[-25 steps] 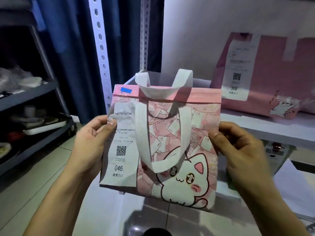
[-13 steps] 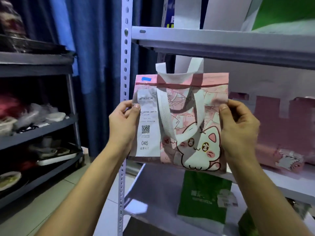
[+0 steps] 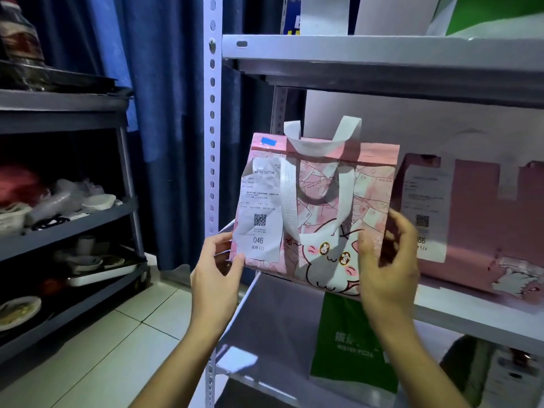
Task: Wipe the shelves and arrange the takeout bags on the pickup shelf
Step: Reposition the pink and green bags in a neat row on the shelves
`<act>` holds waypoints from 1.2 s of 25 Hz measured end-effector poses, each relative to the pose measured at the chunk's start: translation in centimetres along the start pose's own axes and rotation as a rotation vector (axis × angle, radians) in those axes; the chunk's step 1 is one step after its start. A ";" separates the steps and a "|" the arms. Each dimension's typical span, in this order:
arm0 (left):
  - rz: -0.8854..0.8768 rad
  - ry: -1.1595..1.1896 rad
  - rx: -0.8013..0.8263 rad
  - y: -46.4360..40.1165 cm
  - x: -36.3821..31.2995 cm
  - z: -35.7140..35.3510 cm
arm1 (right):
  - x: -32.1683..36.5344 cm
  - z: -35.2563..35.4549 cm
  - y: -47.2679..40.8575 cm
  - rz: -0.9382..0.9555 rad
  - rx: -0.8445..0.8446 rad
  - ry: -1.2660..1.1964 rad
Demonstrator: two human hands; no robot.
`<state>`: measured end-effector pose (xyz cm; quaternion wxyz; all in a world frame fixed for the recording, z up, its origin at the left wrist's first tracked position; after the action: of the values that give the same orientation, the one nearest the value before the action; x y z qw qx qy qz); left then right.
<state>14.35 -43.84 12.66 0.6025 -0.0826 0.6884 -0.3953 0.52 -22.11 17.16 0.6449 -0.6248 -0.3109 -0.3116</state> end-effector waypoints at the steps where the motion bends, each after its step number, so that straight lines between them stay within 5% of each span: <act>1: -0.009 -0.004 -0.018 0.0 0.1 -0.3 | -1.0 0.2 1.4 -0.030 0.007 0.044; 12: -0.028 -0.341 0.137 -1.9 0.9 -4.9 | -4.2 -1.3 -2.2 -0.269 0.169 0.694; 21: -0.003 -0.645 0.417 -4.5 1.9 -6.8 | -6.1 -3.4 -4.2 -0.328 0.149 0.614; 30: -0.086 -0.648 0.328 -2.0 2.1 -7.2 | -5.8 -2.7 -3.7 -0.331 0.149 0.561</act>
<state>6.67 -43.18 12.08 0.7775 -0.1349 0.3851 -0.4785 -5.91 -24.84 14.77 0.6900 -0.4068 -0.2405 -0.5483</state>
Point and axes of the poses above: each hand's wrist, its own y-axis away from the middle knuckle, its own z-axis out of the back of the hand, x = y × z, the point moved 2 cm from there along -y, towards the middle knuckle, and after that the axes turned 9 degrees about -z, right-handed, at the moved point
